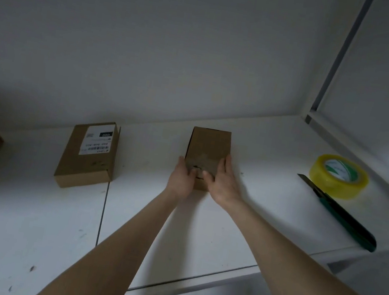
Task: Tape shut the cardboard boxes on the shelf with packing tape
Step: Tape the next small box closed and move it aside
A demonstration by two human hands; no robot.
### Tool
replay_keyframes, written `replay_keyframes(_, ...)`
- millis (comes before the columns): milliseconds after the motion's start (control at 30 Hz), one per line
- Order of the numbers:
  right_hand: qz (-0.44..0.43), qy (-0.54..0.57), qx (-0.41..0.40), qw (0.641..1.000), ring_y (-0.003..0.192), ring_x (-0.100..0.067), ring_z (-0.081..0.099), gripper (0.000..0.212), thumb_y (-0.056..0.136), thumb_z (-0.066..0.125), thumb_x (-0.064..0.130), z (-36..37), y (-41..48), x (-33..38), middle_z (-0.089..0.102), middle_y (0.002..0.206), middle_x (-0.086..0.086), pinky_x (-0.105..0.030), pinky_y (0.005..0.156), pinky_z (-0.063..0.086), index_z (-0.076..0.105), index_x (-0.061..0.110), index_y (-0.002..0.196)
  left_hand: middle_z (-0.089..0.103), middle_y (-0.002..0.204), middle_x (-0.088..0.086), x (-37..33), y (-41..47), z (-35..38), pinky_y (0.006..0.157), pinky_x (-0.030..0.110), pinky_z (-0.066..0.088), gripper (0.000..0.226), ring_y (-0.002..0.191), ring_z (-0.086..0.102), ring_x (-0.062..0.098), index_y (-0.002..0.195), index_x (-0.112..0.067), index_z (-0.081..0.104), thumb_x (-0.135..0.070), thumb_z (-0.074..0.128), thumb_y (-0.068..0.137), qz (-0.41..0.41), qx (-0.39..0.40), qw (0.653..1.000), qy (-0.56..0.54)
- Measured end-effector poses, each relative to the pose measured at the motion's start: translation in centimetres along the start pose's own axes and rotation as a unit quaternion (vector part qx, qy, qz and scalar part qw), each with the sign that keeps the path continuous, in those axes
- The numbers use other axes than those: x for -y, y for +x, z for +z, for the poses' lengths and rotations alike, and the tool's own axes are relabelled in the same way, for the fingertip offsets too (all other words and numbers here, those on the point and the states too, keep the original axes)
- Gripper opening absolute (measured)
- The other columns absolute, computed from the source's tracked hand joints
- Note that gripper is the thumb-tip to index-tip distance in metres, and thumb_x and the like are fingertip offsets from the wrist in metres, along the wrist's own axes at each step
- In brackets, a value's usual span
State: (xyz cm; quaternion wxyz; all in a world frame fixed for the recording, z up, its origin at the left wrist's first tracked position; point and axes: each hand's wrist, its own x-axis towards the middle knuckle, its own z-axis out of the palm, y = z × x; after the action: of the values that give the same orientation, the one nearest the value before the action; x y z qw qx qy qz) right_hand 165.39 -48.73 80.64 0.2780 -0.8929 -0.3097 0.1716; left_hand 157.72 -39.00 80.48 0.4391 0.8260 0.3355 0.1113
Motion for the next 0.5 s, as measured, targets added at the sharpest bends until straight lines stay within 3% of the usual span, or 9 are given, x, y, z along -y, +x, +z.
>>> replay_keyframes(100,0.0,0.02,-0.006,1.0,0.15,-0.02,0.009,0.064,0.105,0.031,0.033,-0.2,-0.1,0.0,-0.014,0.163,0.0,-0.03,0.118,0.018,0.001,0.008,0.155,0.047,0.142,0.011,0.1,-0.4,-0.4,0.107,0.037,0.038,0.048,0.128,0.046,0.029,0.145,-0.007,0.031,-0.018,0.041,0.1,-0.021,-0.005,0.998,-0.053)
replay_keyframes(200,-0.023,0.041,0.0,0.999,0.149,-0.017,0.013,0.051,0.107,0.027,0.027,-0.5,-0.6,-1.0,-0.011,0.163,0.005,-0.027,0.116,0.017,0.015,0.019,0.156,0.041,0.147,0.009,0.2,-1.7,0.0,0.11,0.033,0.032,0.052,0.135,0.04,0.029,0.15,-0.009,0.023,-0.021,0.038,0.102,-0.023,0.002,0.998,-0.052)
replay_keyframes(267,-0.037,0.043,0.011,0.998,0.149,-0.018,0.012,0.048,0.107,0.027,0.027,-1.1,-0.8,-1.3,-0.009,0.163,0.005,-0.027,0.116,0.015,0.022,0.023,0.155,0.039,0.148,0.015,0.1,-2.2,0.0,0.104,0.032,0.033,0.053,0.133,0.04,0.032,0.151,-0.005,0.017,-0.024,0.033,0.104,-0.023,0.015,1.0,0.011)
replay_keyframes(333,-0.041,-0.035,0.029,0.998,0.15,-0.024,0.004,0.051,0.106,0.029,0.032,-2.0,-0.8,-1.1,-0.009,0.164,0.001,-0.034,0.12,0.011,0.02,0.023,0.155,0.04,0.145,0.021,-0.2,-2.3,-0.5,0.099,0.035,0.036,0.053,0.129,0.043,0.034,0.146,-0.001,0.021,-0.029,0.034,0.103,-0.009,0.027,0.996,0.088)
replay_keyframes(433,-0.121,-0.194,0.023,0.973,0.15,-0.024,-0.01,0.066,0.099,0.039,0.036,-3.3,-1.2,-0.3,-0.012,0.163,-0.002,-0.041,0.121,0.001,0.01,0.019,0.156,0.011,0.158,0.016,-0.2,-2.6,-1.5,0.114,0.035,0.022,0.071,0.146,0.013,0.028,0.15,-0.002,0.008,-0.033,0.044,0.098,0.058,-0.011,0.973,0.222)
replay_keyframes(500,-0.18,-0.256,0.038,0.949,0.15,-0.021,-0.013,0.079,0.094,0.046,0.037,-3.1,-1.7,0.0,-0.013,0.163,-0.004,-0.039,0.122,-0.002,0.003,0.014,0.156,0.0,0.16,0.011,0.2,-2.6,-1.4,0.118,0.029,0.008,0.077,0.148,0.0,0.022,0.152,-0.005,0.005,-0.033,0.05,0.095,0.163,-0.027,0.929,0.331)
